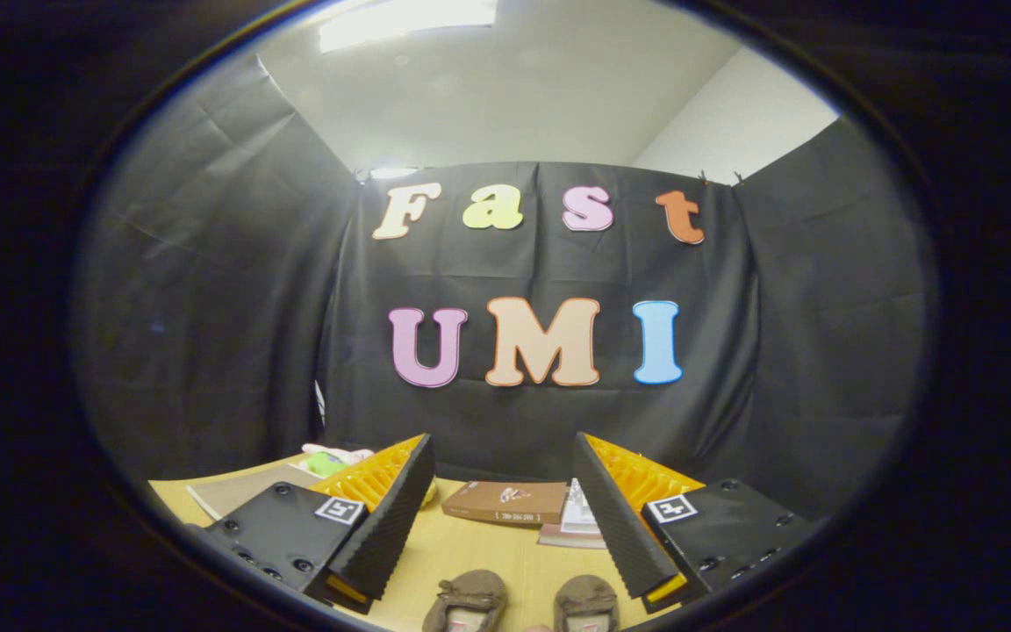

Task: Open the storage box then place both shoes into the box .Put the left shoe in first, then the right shoe, with the right side of both shoes facing outward in a uniform manner.

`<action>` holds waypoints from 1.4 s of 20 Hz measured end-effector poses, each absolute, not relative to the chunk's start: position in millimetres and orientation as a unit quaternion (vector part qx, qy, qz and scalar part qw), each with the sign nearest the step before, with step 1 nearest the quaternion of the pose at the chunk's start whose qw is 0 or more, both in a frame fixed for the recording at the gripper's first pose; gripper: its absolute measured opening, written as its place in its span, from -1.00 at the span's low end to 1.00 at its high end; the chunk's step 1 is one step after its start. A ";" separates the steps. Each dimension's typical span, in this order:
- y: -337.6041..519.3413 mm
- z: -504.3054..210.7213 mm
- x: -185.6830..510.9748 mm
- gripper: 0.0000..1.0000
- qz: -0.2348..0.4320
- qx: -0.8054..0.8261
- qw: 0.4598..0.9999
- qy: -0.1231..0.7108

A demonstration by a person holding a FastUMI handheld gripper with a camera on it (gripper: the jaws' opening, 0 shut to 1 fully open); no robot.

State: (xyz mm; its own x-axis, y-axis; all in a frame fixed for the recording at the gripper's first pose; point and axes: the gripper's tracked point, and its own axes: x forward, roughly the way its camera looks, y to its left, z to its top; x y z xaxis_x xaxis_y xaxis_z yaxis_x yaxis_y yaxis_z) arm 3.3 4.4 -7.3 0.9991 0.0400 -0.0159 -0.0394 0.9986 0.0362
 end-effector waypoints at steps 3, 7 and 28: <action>21.4 -12.8 1.8 1.00 0.048 0.033 0.998 0.017; 51.3 -28.9 -0.9 1.00 0.092 0.095 0.990 0.041; 162.8 -197.8 -13.9 0.99 0.167 0.456 0.813 0.321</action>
State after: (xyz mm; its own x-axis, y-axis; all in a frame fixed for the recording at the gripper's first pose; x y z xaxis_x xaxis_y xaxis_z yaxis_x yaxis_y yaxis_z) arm -13.9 162.8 -197.8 0.7381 0.5640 -0.3703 0.0218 0.5286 0.8486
